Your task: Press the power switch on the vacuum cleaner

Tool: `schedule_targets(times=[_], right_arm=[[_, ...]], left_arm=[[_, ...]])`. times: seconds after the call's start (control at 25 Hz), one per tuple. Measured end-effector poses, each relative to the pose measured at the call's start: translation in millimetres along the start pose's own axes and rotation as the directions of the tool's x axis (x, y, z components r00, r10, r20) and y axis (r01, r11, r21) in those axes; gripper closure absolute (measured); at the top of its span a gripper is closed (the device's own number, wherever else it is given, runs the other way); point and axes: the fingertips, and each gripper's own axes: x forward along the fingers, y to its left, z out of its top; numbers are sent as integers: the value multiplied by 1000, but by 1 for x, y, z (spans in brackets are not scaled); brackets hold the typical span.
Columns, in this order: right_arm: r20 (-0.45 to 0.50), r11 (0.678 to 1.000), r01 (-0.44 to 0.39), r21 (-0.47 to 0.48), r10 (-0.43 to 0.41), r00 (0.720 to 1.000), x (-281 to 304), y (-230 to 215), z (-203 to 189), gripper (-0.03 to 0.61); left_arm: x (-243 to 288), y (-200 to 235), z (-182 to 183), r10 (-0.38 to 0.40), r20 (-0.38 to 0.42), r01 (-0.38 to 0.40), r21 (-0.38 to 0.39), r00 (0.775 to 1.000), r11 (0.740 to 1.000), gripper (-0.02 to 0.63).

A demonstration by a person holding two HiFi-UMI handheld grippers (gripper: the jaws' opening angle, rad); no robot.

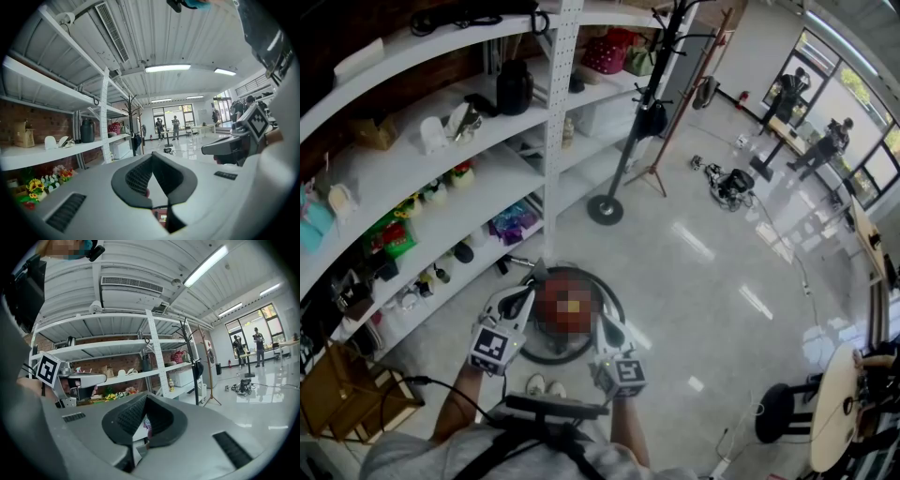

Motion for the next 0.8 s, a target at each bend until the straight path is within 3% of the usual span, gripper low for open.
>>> schedule_targets(times=[0.8], right_arm=[[-55,1000,3,20,-2,998,2,-1,-24,566]], left_arm=[[-1,-4,-13,-3,-34,3,-11,999,1000,607]])
